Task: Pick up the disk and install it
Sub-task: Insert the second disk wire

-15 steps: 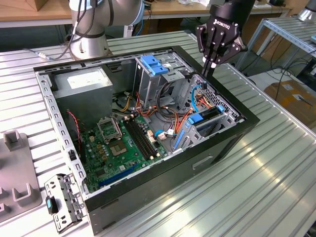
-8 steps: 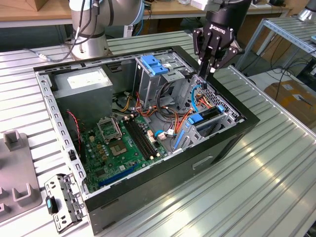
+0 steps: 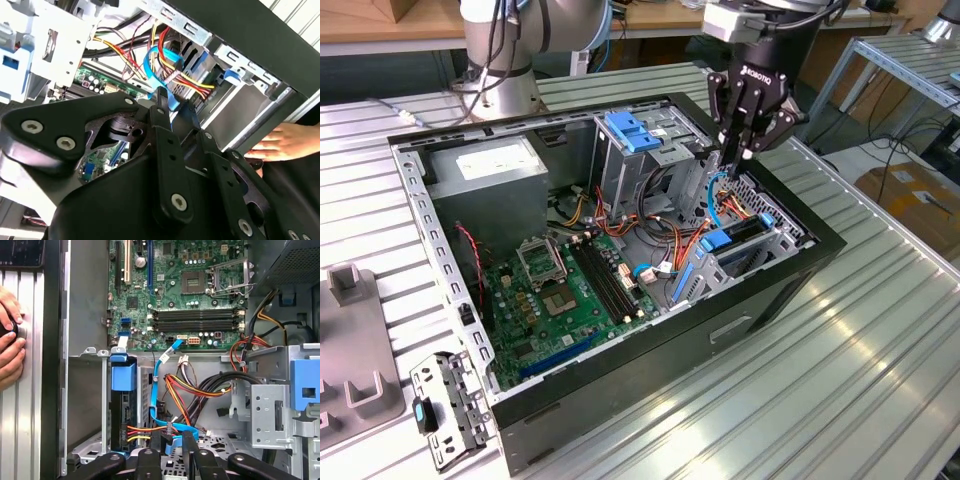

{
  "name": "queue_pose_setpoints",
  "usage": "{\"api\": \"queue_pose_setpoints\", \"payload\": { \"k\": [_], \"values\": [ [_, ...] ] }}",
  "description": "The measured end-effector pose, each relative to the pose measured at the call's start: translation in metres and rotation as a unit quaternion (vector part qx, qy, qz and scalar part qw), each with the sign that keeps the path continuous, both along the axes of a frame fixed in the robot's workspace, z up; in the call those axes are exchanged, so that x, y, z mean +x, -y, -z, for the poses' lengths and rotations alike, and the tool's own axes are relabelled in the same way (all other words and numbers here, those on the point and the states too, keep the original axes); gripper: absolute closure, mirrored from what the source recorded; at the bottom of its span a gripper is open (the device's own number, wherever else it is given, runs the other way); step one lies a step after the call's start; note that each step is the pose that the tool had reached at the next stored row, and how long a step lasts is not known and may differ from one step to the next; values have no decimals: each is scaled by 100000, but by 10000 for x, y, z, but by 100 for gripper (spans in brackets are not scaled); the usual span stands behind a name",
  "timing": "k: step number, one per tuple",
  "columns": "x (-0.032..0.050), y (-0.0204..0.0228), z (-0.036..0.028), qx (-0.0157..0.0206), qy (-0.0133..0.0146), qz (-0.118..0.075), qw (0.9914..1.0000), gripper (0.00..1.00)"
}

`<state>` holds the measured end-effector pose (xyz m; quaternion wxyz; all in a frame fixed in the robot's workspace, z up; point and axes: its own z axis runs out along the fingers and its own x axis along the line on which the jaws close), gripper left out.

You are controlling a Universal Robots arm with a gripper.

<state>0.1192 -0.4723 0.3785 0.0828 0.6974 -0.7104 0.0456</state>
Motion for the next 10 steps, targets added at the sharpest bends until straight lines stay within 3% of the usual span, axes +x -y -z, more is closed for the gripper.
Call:
{"api": "queue_pose_setpoints", "payload": {
  "k": [5, 7, 10],
  "values": [
    [12, -16, 111, -573, -3, 3, 99998, 70],
    [13, -19, 140, -781, -3, 7, 99997, 82],
    [14, -14, 159, -846, 26, 1, 99996, 84]
  ]
}}
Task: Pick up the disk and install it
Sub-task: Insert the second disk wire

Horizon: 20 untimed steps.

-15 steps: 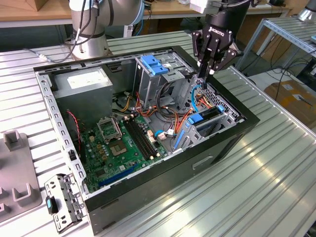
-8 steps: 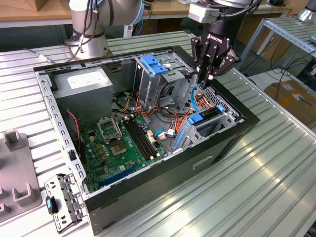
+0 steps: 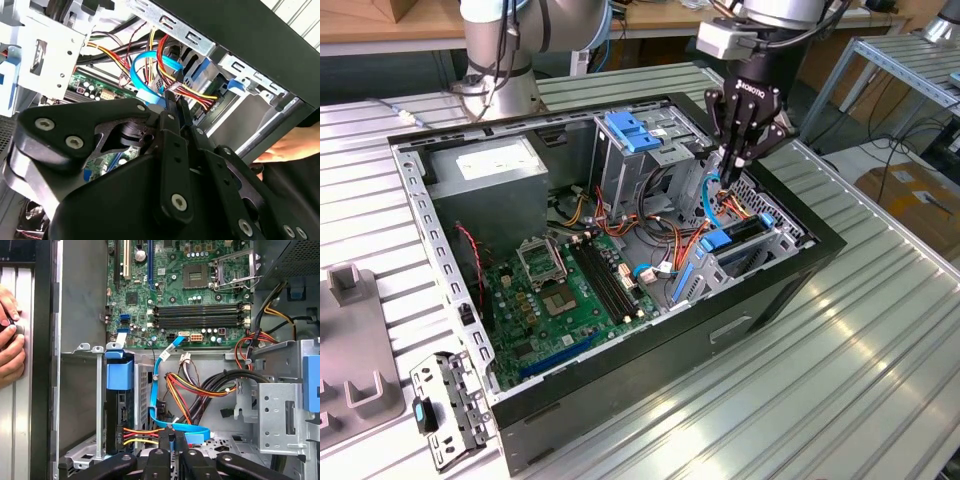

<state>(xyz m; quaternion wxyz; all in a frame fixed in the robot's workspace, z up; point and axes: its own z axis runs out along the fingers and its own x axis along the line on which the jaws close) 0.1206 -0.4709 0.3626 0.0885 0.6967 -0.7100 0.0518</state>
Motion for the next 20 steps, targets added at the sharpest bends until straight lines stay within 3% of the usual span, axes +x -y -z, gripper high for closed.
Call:
{"api": "queue_pose_setpoints", "payload": {
  "k": [5, 13, 20],
  "values": [
    [-30, 93, 3, 360, 194, -60, 99999, 84],
    [-139, 184, 14, 463, 872, -467, 99994, 84],
    [-164, 337, 35, 947, 1324, -1004, 99982, 84]
  ]
}}
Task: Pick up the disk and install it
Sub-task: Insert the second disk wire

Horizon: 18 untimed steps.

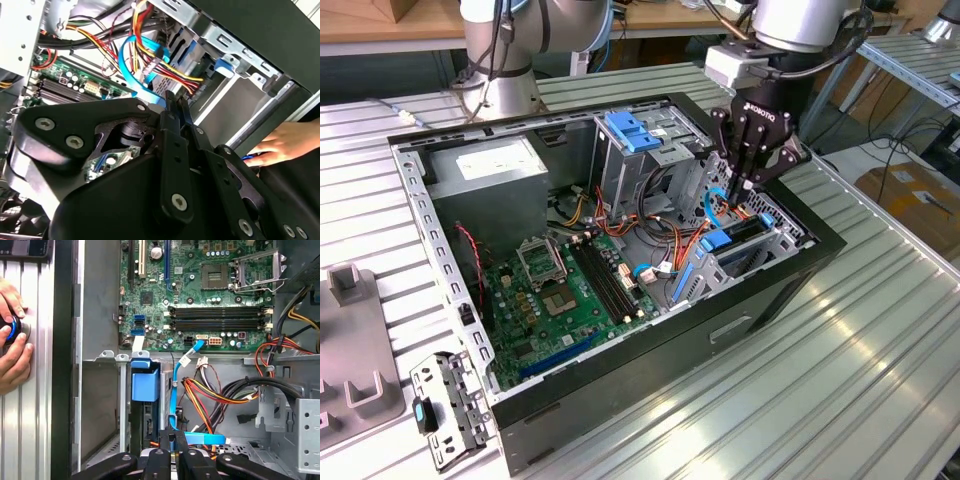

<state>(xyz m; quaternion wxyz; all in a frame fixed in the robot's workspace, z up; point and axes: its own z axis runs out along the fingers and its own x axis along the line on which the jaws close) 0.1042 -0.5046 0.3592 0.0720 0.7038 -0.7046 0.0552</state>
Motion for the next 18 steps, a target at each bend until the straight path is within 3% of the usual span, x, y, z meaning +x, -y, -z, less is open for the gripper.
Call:
{"api": "queue_pose_setpoints", "payload": {
  "k": [2, 3, 6, 12, 14, 15, 16, 18],
  "values": [
    [-7, 45, 9, 295, 166, -96, 99999, 84],
    [-11, 66, 13, 623, 326, -151, 99997, 84],
    [-17, 80, 14, 1548, 526, -247, 99986, 84],
    [-18, 81, 14, 1576, 546, -244, 99986, 84],
    [-19, 84, 15, 1884, 570, -248, 99980, 84],
    [-20, 89, 15, 2801, 641, -245, 99958, 84],
    [-22, 95, 15, 4121, 711, -241, 99912, 84],
    [-26, 106, 14, 6236, 813, -232, 99802, 84]
  ]
}}
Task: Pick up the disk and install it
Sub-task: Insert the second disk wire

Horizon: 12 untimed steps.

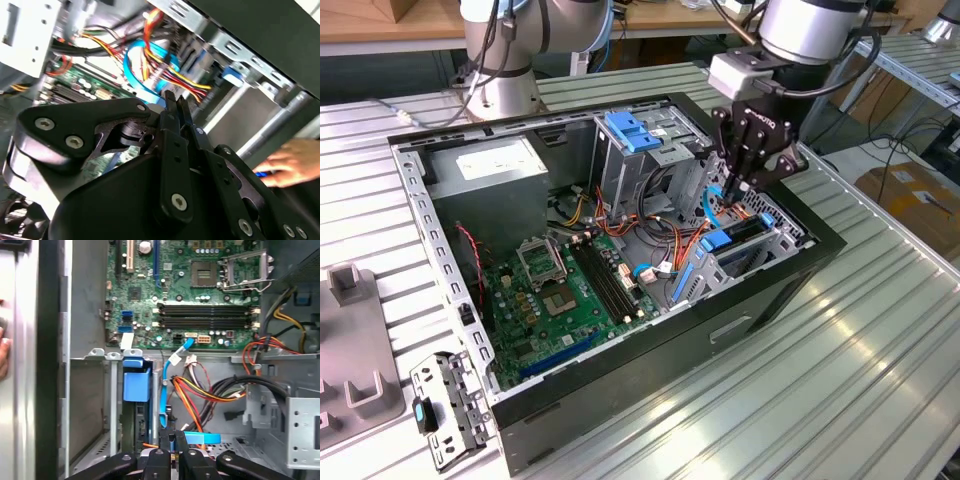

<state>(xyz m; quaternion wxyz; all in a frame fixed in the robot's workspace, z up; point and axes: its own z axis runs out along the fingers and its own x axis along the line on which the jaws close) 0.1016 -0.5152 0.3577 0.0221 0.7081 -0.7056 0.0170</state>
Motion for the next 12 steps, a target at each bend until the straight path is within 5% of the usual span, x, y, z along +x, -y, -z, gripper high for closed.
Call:
{"api": "queue_pose_setpoints", "payload": {
  "k": [1, 3, 10, 12],
  "values": [
    [-1, 7, 1, 953, 60, -2, 99995, 84],
    [-7, 51, 1, 1729, 145, -33, 99985, 84],
    [-8, 61, 0, 1866, 180, -135, 99982, 84],
    [-11, 61, 1, 2224, 243, -133, 99975, 84]
  ]
}}
